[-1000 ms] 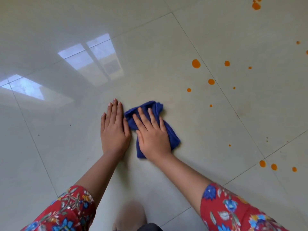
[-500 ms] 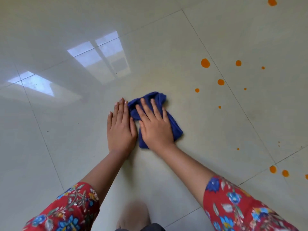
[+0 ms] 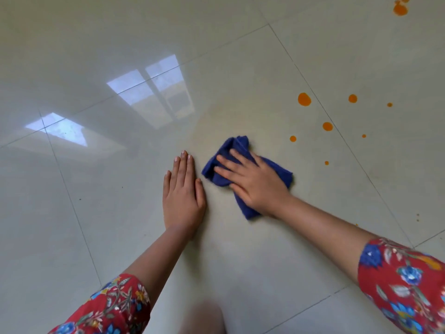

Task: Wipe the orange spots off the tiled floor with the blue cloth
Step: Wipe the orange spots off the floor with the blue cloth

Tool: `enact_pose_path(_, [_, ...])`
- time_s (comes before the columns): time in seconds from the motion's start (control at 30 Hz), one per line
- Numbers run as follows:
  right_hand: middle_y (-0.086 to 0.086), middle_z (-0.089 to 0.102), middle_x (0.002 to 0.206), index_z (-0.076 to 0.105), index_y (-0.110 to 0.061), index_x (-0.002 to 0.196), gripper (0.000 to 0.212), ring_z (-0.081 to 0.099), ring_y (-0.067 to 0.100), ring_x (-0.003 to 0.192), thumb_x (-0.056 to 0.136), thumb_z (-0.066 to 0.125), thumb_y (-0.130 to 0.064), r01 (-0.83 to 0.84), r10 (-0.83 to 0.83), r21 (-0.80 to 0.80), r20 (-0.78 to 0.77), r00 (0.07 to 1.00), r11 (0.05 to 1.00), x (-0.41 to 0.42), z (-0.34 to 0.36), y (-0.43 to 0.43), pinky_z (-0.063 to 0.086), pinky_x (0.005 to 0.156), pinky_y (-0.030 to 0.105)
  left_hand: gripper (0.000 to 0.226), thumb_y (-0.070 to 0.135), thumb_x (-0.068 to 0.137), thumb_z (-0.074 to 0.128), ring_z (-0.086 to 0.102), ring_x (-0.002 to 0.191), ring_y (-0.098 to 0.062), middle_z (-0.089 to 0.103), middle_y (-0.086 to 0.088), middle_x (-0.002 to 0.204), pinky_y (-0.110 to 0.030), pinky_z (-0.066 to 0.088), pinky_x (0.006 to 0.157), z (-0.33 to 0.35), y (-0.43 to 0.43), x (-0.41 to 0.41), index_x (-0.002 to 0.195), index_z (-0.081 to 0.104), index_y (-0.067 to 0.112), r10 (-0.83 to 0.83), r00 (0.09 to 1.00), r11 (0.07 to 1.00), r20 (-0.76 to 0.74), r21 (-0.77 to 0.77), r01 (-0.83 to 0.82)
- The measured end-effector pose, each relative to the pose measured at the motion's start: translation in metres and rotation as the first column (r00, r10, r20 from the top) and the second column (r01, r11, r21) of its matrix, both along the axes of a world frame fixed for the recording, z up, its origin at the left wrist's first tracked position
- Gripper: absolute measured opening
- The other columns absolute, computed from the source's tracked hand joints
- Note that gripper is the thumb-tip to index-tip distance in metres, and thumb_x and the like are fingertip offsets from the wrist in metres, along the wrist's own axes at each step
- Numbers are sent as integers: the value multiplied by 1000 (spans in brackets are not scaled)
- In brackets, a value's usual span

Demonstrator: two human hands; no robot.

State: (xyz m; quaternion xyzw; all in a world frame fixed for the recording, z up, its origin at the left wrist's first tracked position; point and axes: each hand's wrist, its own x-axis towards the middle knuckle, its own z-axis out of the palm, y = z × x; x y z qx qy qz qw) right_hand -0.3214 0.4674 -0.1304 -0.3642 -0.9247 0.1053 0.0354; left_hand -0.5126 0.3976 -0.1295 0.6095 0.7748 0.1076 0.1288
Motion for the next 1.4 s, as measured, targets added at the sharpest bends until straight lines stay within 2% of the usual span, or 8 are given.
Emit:
enact_pose_path(0.17, [-4, 36, 155, 43, -26, 145, 54, 32, 24, 143, 93, 30, -34, 567, -566, -6, 51, 823, 824, -16, 4, 56, 35, 107, 48, 56, 29, 100, 23, 6, 149, -8, 12, 5, 162, -30, 3, 121, 1, -1, 1, 154, 19, 18, -20, 1000, 1000, -6, -6, 20])
enact_pose_path(0.4, [-6, 25, 159, 35, -29, 148, 54, 21, 20, 147, 95, 39, -38, 35, -34, -22, 35, 999, 999, 26, 5, -88, 18, 113, 42, 62, 15, 91, 33, 11, 149, -10, 19, 3, 161, -35, 7, 121, 3, -2, -2, 152, 27, 17, -77, 996, 996, 46, 40, 75])
enact_pose_path(0.6, [-5, 37, 154, 46, -27, 143, 52, 35, 24, 142, 93, 37, -35, 477, -478, 69, 5, 878, 876, 4, 1, -15, 34, 106, 46, 64, 9, 86, 35, 19, 148, -14, 25, 0, 159, -35, 10, 121, 3, -3, -3, 149, 34, 15, 0, 992, 990, 126, 143, -18])
enact_pose_path(0.77, [-7, 34, 155, 43, -31, 144, 53, 29, 21, 144, 94, 26, -38, 73, -73, 6, 45, 996, 997, -66, -1, -18, 22, 114, 44, 66, 5, 83, 37, 24, 146, -23, 29, -8, 157, -39, 16, 120, -3, -2, -8, 149, 32, 5, 118, 978, 978, 172, 150, -144])
enact_pose_path(0.87, [-8, 21, 160, 31, -32, 150, 54, 17, 20, 148, 97, 21, -35, 193, -190, -30, 90, 978, 981, -73, 6, 40, 15, 116, 45, 68, 8, 85, 35, 20, 147, -20, 25, -5, 159, -35, 11, 120, -2, -2, -5, 151, 25, 7, 118, 988, 986, 102, 110, -129])
enact_pose_path(1.03, [-9, 11, 162, 19, -32, 153, 52, 6, 20, 150, 102, 27, -36, 765, -763, -35, 53, 644, 643, -73, 8, 105, 7, 117, 45, 60, 17, 94, 29, 11, 149, -14, 17, -1, 161, -30, 3, 121, -2, -1, -4, 153, 20, 13, 105, 992, 992, 67, 58, -109])
enact_pose_path(1.23, [-12, 25, 158, 35, -34, 148, 48, 19, 18, 148, 100, 35, -35, 117, -113, -76, 55, 992, 990, -93, 4, 72, 12, 116, 42, 58, 23, 97, 26, 10, 149, -15, 15, -3, 162, -29, 0, 120, -4, -1, -3, 153, 21, 11, 93, 995, 995, 17, 19, -94])
enact_pose_path(1.4, [-10, 14, 162, 22, -33, 153, 50, 8, 19, 150, 102, 26, -37, 616, -612, -15, 92, 786, 788, -77, 7, 144, 6, 118, 45, 59, 28, 97, 21, 5, 150, -12, 11, 0, 162, -30, -1, 121, 1, 1, -3, 154, 19, 12, 41, 999, 999, 34, -9, -41])
